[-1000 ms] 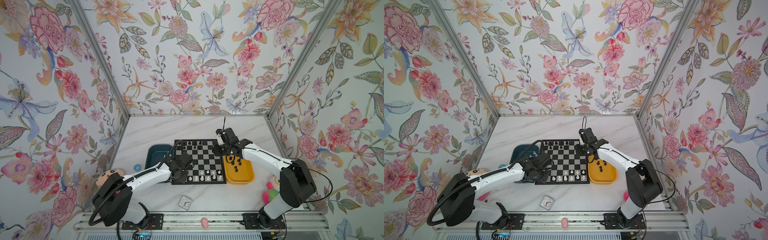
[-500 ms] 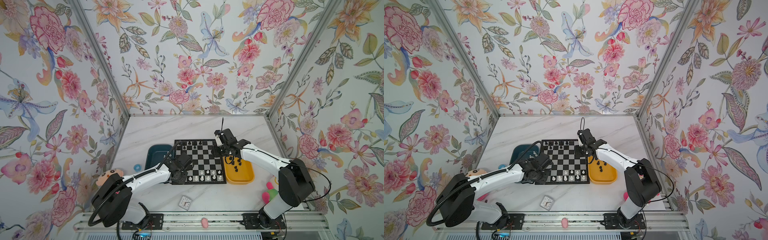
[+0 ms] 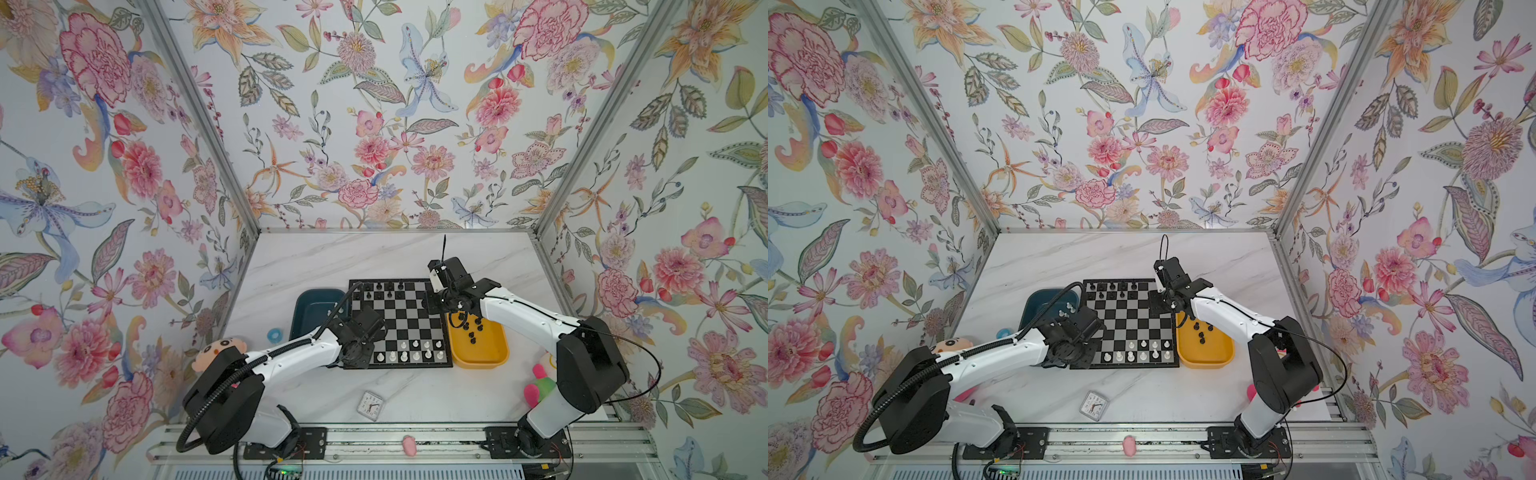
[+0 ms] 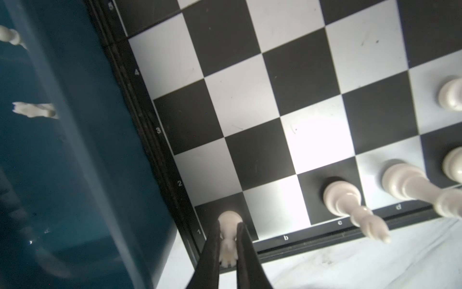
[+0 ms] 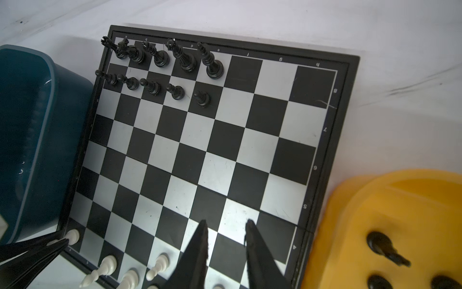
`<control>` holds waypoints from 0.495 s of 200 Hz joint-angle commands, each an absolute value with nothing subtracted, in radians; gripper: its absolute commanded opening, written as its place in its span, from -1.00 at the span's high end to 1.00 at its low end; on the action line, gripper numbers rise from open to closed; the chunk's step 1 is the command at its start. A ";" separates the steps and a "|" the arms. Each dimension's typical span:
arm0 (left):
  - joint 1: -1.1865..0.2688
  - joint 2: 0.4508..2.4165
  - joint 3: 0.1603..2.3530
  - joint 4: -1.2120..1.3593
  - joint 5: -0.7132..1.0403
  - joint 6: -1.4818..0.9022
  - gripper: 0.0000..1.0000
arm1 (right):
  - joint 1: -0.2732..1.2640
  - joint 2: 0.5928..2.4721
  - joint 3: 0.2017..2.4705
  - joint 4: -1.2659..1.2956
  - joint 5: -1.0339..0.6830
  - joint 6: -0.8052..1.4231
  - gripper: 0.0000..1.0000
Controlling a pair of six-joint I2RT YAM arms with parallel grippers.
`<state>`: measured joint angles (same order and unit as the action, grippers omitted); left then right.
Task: Set up the chess pieces on the board
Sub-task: 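Lower the pawn onto the near corner square and open the left gripper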
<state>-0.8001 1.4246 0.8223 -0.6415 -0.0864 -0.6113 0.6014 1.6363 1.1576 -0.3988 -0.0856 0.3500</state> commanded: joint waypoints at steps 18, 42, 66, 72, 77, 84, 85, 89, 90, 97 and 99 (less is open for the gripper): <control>-0.813 1.430 0.796 -0.630 -0.102 -0.624 0.66 | 0.611 1.651 1.181 -0.410 -0.067 0.365 0.44; -0.813 1.430 0.796 -0.632 -0.100 -0.624 0.58 | 0.612 1.649 1.181 -0.411 -0.067 0.365 0.44; -0.812 1.427 0.798 -0.635 -0.100 -0.626 0.54 | 0.612 1.651 1.180 -0.411 -0.067 0.365 0.44; -0.813 1.427 0.798 -0.637 -0.102 -0.626 0.53 | 0.612 1.651 1.180 -0.411 -0.067 0.365 0.44; -0.812 1.425 0.799 -0.637 -0.103 -0.626 0.52 | 0.612 1.651 1.179 -0.411 -0.067 0.365 0.44; -0.812 1.424 0.801 -0.638 -0.104 -0.626 0.52 | 0.612 1.651 1.180 -0.411 -0.067 0.365 0.44; -0.812 1.423 0.801 -0.638 -0.105 -0.627 0.52 | 0.612 1.651 1.180 -0.411 -0.067 0.366 0.44; -0.812 1.422 0.801 -0.640 -0.106 -0.626 0.51 | 0.613 1.651 1.180 -0.410 -0.066 0.366 0.44; -0.813 1.421 0.802 -0.640 -0.106 -0.627 0.51 | 0.613 1.651 1.180 -0.409 -0.066 0.366 0.44; -0.813 1.419 0.803 -0.641 -0.106 -0.627 0.49 | 0.614 1.651 1.179 -0.411 -0.066 0.365 0.44; -0.813 1.418 0.804 -0.642 -0.107 -0.627 0.49 | 0.614 1.651 1.179 -0.411 -0.066 0.365 0.44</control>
